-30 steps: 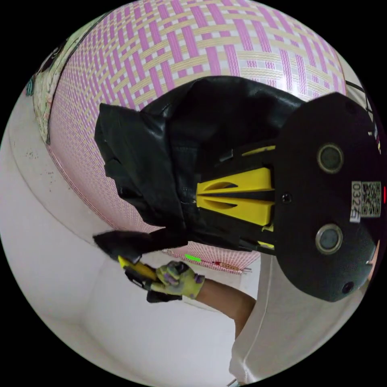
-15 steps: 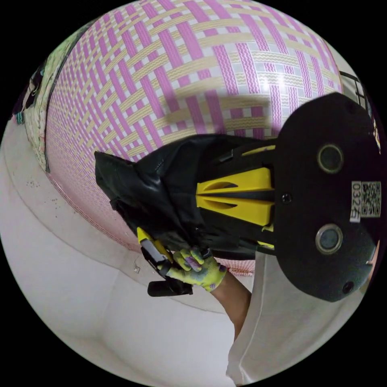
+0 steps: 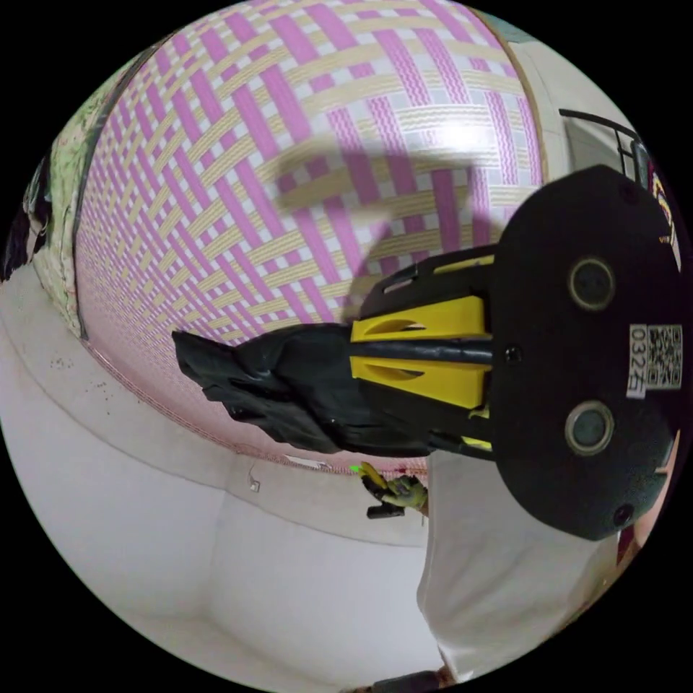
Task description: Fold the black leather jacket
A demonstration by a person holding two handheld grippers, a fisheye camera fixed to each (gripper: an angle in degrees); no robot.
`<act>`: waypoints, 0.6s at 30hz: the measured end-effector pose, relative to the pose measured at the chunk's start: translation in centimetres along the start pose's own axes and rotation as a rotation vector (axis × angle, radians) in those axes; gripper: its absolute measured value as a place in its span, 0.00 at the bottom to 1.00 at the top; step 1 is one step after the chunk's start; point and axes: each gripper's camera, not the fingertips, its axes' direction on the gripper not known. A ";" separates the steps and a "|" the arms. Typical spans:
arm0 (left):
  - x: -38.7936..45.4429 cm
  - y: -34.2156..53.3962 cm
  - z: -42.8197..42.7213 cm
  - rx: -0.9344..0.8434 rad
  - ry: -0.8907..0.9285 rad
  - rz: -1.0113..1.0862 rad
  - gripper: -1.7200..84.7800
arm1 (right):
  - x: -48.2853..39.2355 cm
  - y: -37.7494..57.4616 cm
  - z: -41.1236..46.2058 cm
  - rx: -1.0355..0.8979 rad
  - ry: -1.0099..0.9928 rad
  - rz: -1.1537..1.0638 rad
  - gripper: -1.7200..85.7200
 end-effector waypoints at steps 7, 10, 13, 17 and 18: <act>-9.5 7.1 -4.8 -0.128 0.056 -0.140 0.12 | 3.4 2.3 1.5 -0.224 -0.049 0.008 0.11; -9.3 7.3 -3.2 -0.205 0.138 -0.077 0.12 | 3.8 3.1 2.9 -0.265 -0.118 -0.014 0.11; -8.7 7.1 -2.8 -0.253 0.170 -0.002 0.11 | 4.2 3.9 4.6 -0.319 -0.177 -0.028 0.11; -8.7 7.7 -2.9 -0.362 0.226 0.087 0.10 | 4.9 4.2 5.0 -0.301 -0.195 -0.017 0.11; -8.9 8.2 -2.6 -0.411 0.272 0.107 0.10 | 4.8 4.3 5.6 -0.322 -0.205 -0.026 0.11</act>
